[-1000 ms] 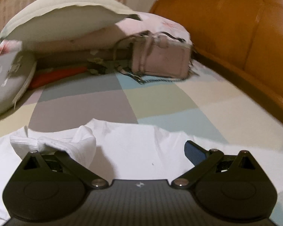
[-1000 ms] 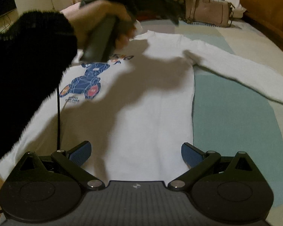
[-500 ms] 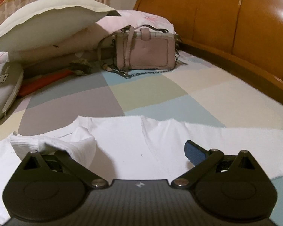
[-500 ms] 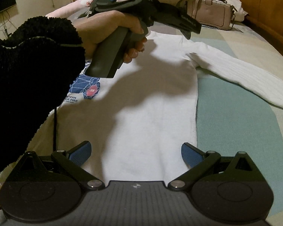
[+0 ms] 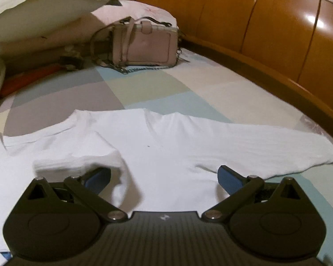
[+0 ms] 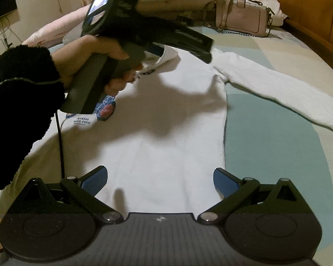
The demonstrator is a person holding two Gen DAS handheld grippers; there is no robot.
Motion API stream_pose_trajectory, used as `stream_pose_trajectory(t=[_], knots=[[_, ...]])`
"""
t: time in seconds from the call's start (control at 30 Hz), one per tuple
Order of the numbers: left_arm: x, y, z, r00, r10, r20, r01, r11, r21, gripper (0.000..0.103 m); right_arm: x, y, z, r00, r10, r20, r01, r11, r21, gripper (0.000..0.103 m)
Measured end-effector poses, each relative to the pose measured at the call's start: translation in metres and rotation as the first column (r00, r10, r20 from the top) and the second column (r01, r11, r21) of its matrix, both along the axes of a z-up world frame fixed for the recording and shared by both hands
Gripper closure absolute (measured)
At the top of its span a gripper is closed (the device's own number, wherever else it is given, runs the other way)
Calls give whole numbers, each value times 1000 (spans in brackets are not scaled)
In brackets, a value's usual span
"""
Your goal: Fold clothes
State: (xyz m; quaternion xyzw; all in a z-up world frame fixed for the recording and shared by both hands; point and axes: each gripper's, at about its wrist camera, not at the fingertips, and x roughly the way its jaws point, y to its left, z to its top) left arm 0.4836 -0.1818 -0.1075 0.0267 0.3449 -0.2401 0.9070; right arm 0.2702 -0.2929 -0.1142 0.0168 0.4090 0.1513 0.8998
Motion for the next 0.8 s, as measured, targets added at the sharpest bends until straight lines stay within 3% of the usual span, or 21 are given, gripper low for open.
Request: stream_pose_trajectory(t=[0.2, 0.3, 0.37, 0.47, 0.57, 0.63, 0.8], knots=[[21, 0, 3, 992, 103, -79, -108, 992, -72, 2, -2, -1, 0, 1000, -5, 0, 5, 1000, 6, 0], [16, -14, 4, 999, 11, -32, -13, 998, -59, 3, -4, 0, 0, 1000, -4, -2, 4, 1000, 4, 0], [7, -24, 1, 994, -109, -7, 109, 994, 2, 2, -3, 1, 0, 1000, -3, -5, 3, 1000, 1, 0], [-2, -23, -6, 984, -177, -35, 179, 981, 75, 2, -3, 0, 0, 1000, -9, -6, 9, 1000, 2, 0], [-5, -2, -4, 988, -134, -73, 135, 991, 7, 2, -5, -1, 1, 1000, -13, -4, 13, 1000, 12, 0], [-5, 16, -2, 989, -97, -113, 88, 992, -86, 1, -3, 0, 0, 1000, -11, -5, 11, 1000, 10, 0], [13, 45, -6, 981, 71, -179, -114, 963, -244, 1, -2, 1, -1, 1000, -6, -7, 6, 1000, 6, 0]])
